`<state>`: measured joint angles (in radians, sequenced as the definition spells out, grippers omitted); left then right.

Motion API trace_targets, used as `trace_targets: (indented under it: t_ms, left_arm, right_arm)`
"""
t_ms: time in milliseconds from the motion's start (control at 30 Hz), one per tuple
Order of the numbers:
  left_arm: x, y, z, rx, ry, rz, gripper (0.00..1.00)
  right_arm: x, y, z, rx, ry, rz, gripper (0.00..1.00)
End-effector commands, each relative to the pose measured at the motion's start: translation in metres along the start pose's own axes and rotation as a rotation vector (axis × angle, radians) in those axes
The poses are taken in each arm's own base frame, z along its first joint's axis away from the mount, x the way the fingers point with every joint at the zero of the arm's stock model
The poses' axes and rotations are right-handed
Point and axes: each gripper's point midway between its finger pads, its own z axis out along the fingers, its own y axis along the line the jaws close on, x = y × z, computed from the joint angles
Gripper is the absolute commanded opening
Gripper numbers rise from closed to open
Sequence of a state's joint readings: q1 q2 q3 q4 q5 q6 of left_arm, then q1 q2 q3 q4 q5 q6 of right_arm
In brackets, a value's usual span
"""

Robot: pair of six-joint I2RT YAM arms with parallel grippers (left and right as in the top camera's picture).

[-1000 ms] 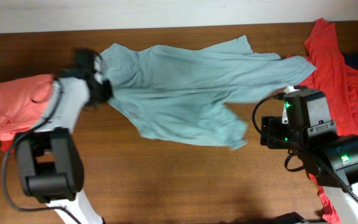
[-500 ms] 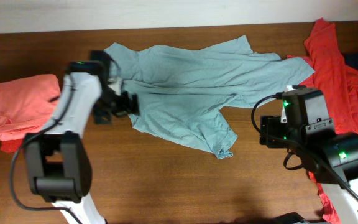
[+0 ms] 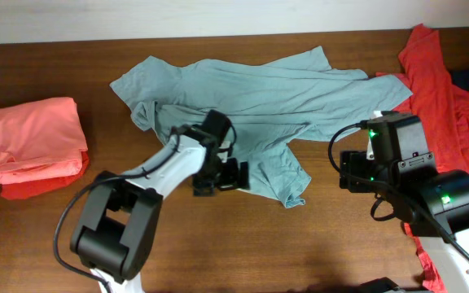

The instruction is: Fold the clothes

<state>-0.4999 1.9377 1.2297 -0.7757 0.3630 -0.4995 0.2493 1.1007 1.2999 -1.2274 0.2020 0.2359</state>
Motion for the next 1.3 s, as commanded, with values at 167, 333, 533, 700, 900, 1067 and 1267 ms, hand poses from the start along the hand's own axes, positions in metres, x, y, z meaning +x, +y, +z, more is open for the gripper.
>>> trace_targets:
  t_ms: [167, 333, 533, 700, 900, 1067, 1267]
  left_arm:
    - [0.002, -0.002, 0.025, -0.049, -0.045, -0.071, 0.90]
    - [-0.003, 0.007, 0.024, -0.104, -0.081, -0.076, 0.89]
    - [-0.011, 0.017, 0.022, -0.154, -0.141, -0.217, 0.89]
    - [-0.022, 0.023, 0.019, -0.181, -0.207, -0.294, 0.76]
    - [-0.028, 0.023, 0.019, -0.185, -0.237, -0.290, 0.44]
    - [-0.027, 0.025, 0.018, -0.194, -0.237, -0.291, 0.00]
    - [-0.017, 0.044, 0.011, -0.243, -0.186, -0.311, 0.00]
  right_arm:
    - [-0.002, -0.007, -0.003, 0.028, -0.005, 0.012, 0.78]
    - [-0.002, -0.007, -0.003, 0.028, -0.004, 0.012, 0.78]
    - [-0.002, -0.007, -0.003, 0.028, -0.004, 0.012, 0.78]
    - [-0.002, -0.007, -0.003, 0.028, -0.004, 0.012, 0.78]
    - [-0.002, -0.007, -0.003, 0.028, -0.004, 0.012, 0.78]
    - [-0.001, -0.007, -0.003, 0.028, -0.002, 0.012, 0.78]
    - [0.001, -0.012, -0.003, 0.058, 0.004, 0.009, 0.78]
